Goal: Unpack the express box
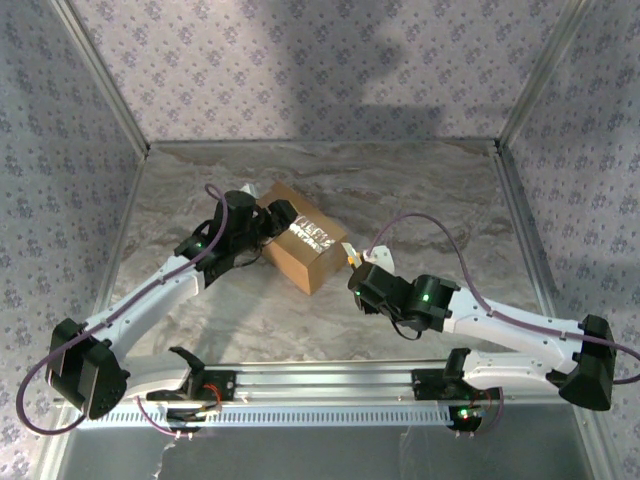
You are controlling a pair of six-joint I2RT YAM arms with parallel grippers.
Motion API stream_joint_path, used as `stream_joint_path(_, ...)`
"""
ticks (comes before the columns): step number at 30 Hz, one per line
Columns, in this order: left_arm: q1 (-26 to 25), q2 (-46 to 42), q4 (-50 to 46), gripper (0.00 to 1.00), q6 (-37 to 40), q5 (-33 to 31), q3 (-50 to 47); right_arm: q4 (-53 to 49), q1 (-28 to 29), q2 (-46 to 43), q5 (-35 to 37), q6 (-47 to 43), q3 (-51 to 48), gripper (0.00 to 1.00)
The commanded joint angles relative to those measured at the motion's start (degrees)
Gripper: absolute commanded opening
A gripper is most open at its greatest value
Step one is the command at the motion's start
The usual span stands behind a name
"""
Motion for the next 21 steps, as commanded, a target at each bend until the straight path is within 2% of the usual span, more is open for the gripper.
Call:
stream_joint_path(1, -0.5, -0.5, 1.6, 0.66, -0.7, 0.0, 0.4, -0.1, -0.5, 0.4, 0.7, 0.9, -0.3, 0.0)
stream_joint_path(21, -1.0, -0.4, 2.0, 0.66, -1.3, -0.1, 0.3, 1.5, -0.8, 1.4, 0.1, -0.3, 0.7, 0.0)
